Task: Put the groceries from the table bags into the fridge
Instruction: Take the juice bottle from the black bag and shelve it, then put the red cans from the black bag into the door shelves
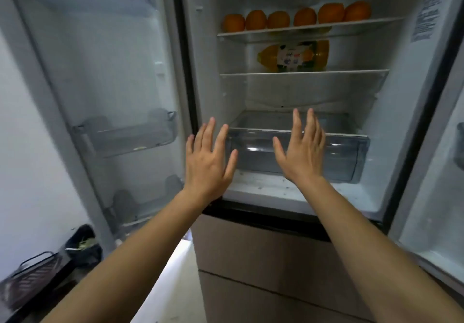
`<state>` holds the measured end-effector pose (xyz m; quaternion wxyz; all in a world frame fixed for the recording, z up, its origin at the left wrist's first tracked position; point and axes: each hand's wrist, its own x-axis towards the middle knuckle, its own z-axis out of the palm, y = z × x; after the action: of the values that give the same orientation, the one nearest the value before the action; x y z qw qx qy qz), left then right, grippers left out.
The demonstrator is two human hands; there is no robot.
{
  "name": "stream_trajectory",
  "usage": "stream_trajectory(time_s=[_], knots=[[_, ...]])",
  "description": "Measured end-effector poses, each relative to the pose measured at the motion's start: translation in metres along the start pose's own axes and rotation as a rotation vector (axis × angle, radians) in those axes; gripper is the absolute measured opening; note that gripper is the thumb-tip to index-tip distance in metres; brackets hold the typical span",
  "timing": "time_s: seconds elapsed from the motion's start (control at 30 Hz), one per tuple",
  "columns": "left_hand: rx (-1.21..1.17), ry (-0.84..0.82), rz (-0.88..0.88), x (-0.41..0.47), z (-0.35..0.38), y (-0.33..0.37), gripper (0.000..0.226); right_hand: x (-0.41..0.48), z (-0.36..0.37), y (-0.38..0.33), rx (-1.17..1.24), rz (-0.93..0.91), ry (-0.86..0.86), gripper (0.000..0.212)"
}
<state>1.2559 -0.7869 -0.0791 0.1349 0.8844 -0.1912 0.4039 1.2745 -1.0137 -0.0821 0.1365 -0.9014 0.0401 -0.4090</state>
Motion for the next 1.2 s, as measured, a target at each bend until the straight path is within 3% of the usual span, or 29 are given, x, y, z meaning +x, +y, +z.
stream_trajectory(time_s=[0.2, 0.47, 0.67, 0.83, 1.0, 1.2], knots=[[0.11, -0.001, -0.054, -0.153, -0.116, -0.086, 0.055, -0.12, -0.01, -0.137, 0.145, -0.133, -0.026, 0.078], [0.438, -0.278, -0.498, -0.405, -0.316, -0.234, 0.065, -0.312, -0.006, -0.378, 0.351, -0.402, -0.331, 0.074], [0.642, -0.278, -0.815, -0.53, -0.443, -0.312, 0.069, -0.411, 0.008, -0.55, 0.443, -0.657, -0.531, 0.068], [0.671, -0.285, -1.033, -0.614, -0.495, -0.377, 0.066, -0.482, 0.032, -0.666, 0.534, -0.79, -0.667, 0.06], [0.691, -0.424, -1.181, -0.658, -0.53, -0.476, 0.067, -0.519, 0.085, -0.777, 0.576, -0.87, -0.822, 0.057], [0.714, -0.568, -1.201, -0.666, -0.575, -0.589, 0.066, -0.52, 0.133, -0.902, 0.56, -0.939, -1.018, 0.049]])
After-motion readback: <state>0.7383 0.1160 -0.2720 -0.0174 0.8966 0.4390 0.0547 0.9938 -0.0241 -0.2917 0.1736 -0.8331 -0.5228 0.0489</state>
